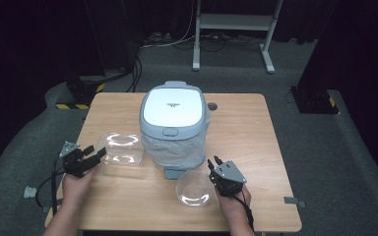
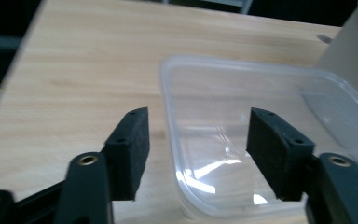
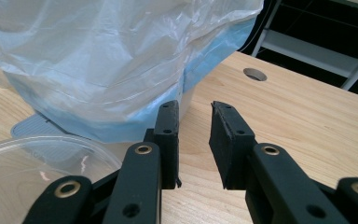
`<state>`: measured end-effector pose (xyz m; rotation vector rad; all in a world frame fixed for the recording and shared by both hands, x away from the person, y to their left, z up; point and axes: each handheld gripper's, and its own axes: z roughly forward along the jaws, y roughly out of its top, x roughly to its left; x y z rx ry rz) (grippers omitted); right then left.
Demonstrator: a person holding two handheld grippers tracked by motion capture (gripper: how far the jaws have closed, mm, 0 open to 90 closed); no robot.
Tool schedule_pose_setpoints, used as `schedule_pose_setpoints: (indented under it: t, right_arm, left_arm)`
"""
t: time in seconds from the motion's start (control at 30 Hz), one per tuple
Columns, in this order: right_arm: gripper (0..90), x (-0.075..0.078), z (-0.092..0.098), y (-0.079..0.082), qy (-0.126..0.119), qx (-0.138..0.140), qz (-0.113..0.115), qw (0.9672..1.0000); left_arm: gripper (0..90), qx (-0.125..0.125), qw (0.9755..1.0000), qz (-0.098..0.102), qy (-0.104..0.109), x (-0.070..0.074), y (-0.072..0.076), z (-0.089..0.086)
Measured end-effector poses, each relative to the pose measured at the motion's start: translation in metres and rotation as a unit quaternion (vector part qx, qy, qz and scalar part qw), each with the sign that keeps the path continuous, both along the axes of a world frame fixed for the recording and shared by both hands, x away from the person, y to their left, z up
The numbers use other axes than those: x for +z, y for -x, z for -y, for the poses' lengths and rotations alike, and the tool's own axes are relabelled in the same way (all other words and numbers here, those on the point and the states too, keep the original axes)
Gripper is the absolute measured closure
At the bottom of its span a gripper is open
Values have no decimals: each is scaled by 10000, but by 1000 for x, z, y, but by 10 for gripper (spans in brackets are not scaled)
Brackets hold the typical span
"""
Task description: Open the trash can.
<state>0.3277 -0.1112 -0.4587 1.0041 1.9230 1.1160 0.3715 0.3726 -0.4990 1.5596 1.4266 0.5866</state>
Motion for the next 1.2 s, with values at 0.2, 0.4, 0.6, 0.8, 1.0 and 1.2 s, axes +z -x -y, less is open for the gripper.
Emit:
schedule_pose_setpoints:
  t: [0.2, 0.4, 0.6, 0.8, 1.0, 1.2]
  right_arm:
    - [722, 2, -3, 2, 27, 37, 70, 10000]
    - [722, 4, -4, 4, 20, 60, 95, 9999]
    - [722, 5, -7, 5, 34, 98, 133, 9999]
    - [722, 4, -7, 3, 64, 93, 131, 9999]
    - [718, 2, -7, 1, 52, 89, 94, 9999]
    - [714, 5, -6, 3, -3, 94, 147, 9998]
  left_arm:
    - [466, -258, 9996, 101, 49, 0, 42, 16]
    - [487, -455, 9979, 362, -271, 11, 91, 34]
    - [452, -99, 9979, 487, -413, 21, 66, 15]
    - [409, -229, 9991, 207, -294, 13, 22, 6]
    - [459, -485, 9986, 112, -194, 7, 28, 13]
    - [460, -624, 9979, 110, -164, 6, 77, 30]
